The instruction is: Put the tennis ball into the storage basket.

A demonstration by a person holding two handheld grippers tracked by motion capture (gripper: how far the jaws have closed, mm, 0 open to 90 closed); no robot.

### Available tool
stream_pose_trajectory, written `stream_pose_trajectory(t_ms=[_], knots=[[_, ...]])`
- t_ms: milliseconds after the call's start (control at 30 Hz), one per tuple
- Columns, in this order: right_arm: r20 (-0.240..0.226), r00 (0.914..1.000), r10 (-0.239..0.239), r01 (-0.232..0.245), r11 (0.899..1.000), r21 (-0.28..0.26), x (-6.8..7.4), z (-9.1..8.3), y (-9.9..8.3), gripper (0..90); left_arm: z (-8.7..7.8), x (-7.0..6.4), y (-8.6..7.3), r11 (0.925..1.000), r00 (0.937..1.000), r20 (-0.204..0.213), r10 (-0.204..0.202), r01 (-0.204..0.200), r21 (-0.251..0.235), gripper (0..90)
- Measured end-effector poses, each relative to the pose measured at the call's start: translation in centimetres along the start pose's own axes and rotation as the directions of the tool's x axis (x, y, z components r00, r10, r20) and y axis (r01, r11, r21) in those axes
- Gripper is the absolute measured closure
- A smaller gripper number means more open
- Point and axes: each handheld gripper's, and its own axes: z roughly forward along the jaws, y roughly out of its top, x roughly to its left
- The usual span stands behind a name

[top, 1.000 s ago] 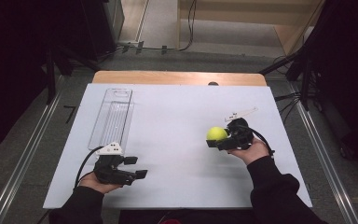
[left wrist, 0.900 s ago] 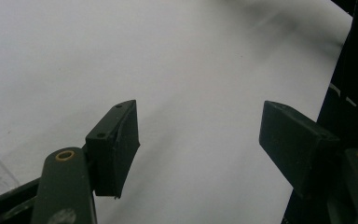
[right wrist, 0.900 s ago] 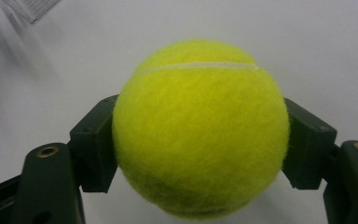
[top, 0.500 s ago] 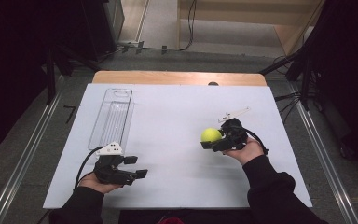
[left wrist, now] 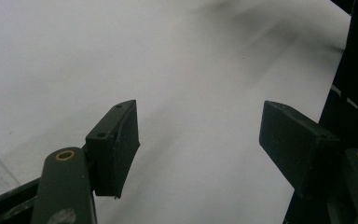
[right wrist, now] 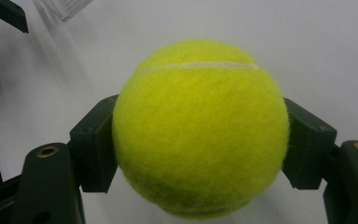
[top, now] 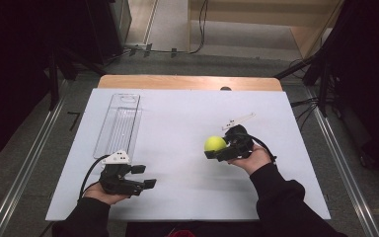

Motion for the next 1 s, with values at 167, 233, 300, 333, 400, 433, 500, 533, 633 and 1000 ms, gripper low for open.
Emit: stream_pose_trajectory(t_ms=[167, 233, 300, 333, 400, 433, 500, 533, 633, 1000], knots=[[-0.008, 0.9997, -0.023, 0.023, 1.000, 0.004, 0.6, 0.5, 0.8, 24.0, 0.0, 0.0, 0.0, 1.0000, 1.0000, 0.001, 0.000, 0.000, 0.000, 29.1], [-0.014, 0.9995, -0.028, 0.028, 1.000, 0.003, 0.8, 0.6, 1.0, 24.0, 0.0, 0.0, 0.0, 1.0000, 1.0000, 0.001, 0.001, -0.001, 0.000, 29.1], [-0.015, 0.9995, -0.028, 0.028, 1.000, 0.007, 0.9, 0.7, 1.1, 24.0, 0.0, 0.0, 0.0, 1.0000, 1.0000, 0.001, -0.002, 0.002, -0.002, 29.1], [-0.017, 0.9993, -0.032, 0.032, 0.999, 0.004, 0.9, 0.8, 1.3, 24.0, 0.0, 0.0, 0.0, 1.0000, 1.0000, 0.001, -0.002, 0.002, -0.002, 29.1], [-0.022, 0.9991, -0.037, 0.037, 0.999, 0.003, 1.1, 1.0, 1.5, 24.0, 0.0, 0.1, 0.0, 1.0000, 1.0000, 0.002, -0.003, 0.003, -0.004, 29.1], [-0.025, 0.9989, -0.040, 0.041, 0.999, 0.005, 1.1, 1.1, 1.6, 24.0, 0.0, 0.1, 0.0, 1.0000, 1.0000, 0.002, -0.002, 0.002, -0.005, 29.1], [-0.030, 0.9988, -0.038, 0.038, 0.999, 0.005, 1.3, 1.2, 1.9, 24.0, 0.0, 0.1, 0.0, 1.0000, 1.0000, 0.003, -0.003, 0.003, -0.005, 29.1], [-0.031, 0.9985, -0.044, 0.044, 0.999, 0.004, 1.3, 1.3, 2.1, 24.0, 0.0, 0.1, -0.1, 1.0000, 1.0000, 0.003, -0.003, 0.003, -0.005, 29.1], [-0.036, 0.9986, -0.038, 0.038, 0.999, 0.001, 1.5, 1.4, 2.5, 24.0, 0.0, 0.1, -0.1, 1.0000, 1.0000, 0.003, -0.007, 0.007, -0.004, 29.1], [-0.052, 0.9973, -0.052, 0.052, 0.999, -0.006, 2.1, 1.7, 3.9, 24.0, 0.0, 0.2, -0.1, 1.0000, 1.0000, 0.003, -0.009, 0.009, 0.000, 29.1]])
